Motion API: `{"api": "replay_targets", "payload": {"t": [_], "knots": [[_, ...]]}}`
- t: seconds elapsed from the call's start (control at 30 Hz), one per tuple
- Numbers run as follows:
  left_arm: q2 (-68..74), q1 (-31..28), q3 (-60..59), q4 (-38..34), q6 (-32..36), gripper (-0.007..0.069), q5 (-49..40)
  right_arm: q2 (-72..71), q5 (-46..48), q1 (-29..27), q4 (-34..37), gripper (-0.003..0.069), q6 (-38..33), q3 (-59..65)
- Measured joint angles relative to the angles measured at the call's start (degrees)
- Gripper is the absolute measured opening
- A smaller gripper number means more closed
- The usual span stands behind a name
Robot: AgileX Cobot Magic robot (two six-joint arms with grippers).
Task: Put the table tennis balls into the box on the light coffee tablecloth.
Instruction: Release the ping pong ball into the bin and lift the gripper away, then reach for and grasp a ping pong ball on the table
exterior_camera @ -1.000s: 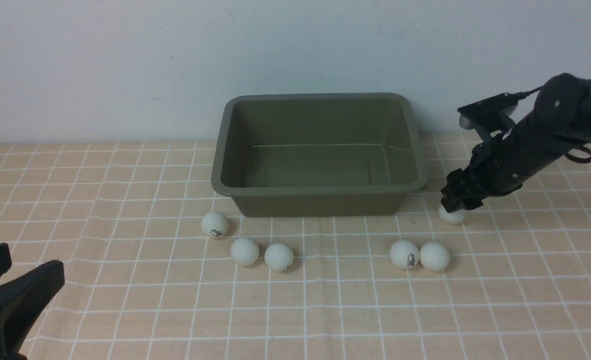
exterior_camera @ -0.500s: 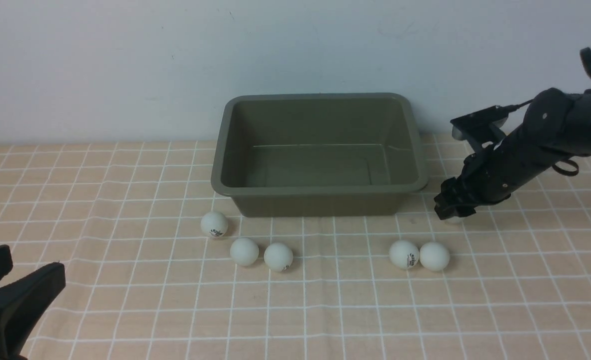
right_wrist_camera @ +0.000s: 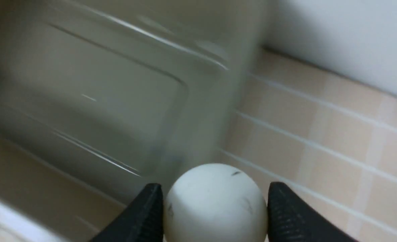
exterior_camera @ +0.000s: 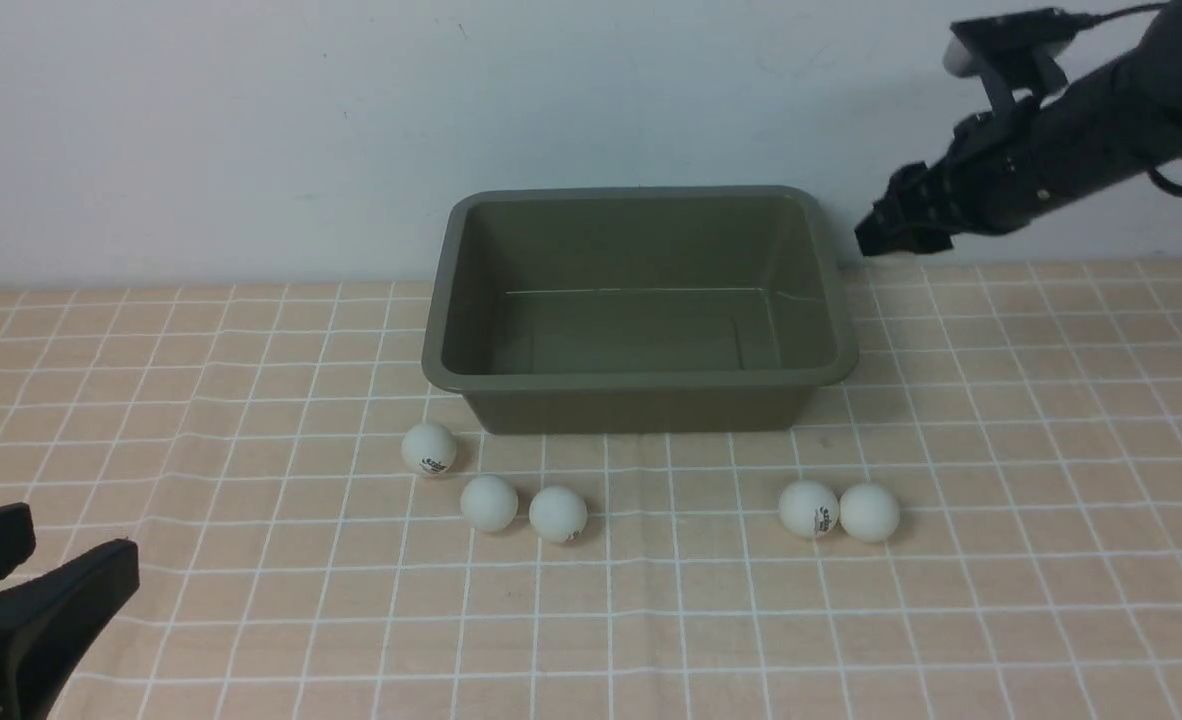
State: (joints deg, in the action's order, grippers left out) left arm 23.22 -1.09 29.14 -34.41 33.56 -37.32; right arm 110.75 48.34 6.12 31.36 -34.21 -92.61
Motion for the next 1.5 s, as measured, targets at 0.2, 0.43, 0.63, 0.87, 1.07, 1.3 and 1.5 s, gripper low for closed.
{"api": "replay_targets", "payload": {"t": [0.2, 0.43, 0.63, 0.87, 1.07, 1.3, 1.5], "knots": [[0.06, 0.0, 0.0, 0.0, 0.0, 0.0351, -0.11, 4.14, 2.14, 3.04, 10.56, 0.0362, -7.67, -3.85], [0.06, 0.0, 0.0, 0.06, 0.0, 0.0351, -1.91, 6.74, -1.42, 4.57, 12.17, 0.0362, -7.13, -3.92], [0.06, 0.0, 0.0, 0.06, 0.0, 0.0351, -2.81, 5.62, -4.78, 4.51, 9.99, 0.038, -6.42, -3.92], [0.06, 0.0, 0.0, 0.06, 0.0, 0.0351, -2.76, -2.75, -5.07, 3.55, 4.34, 0.038, -6.78, -4.21], [0.06, 0.0, 0.0, 0.06, 0.0, 0.0351, -2.7, -0.32, -1.85, 3.55, 10.45, 0.0368, -8.55, -4.42], [0.06, 0.0, 0.0, 0.06, 0.0, 0.0351, -3.13, 2.66, -1.3, 3.55, 12.74, 0.0386, -12.85, -4.32], [0.06, 0.0, 0.0, 0.06, 0.25, 0.0351, -3.27, 3.48, -2.43, 3.55, 14.92, 0.0496, -12.21, -4.32]]}}
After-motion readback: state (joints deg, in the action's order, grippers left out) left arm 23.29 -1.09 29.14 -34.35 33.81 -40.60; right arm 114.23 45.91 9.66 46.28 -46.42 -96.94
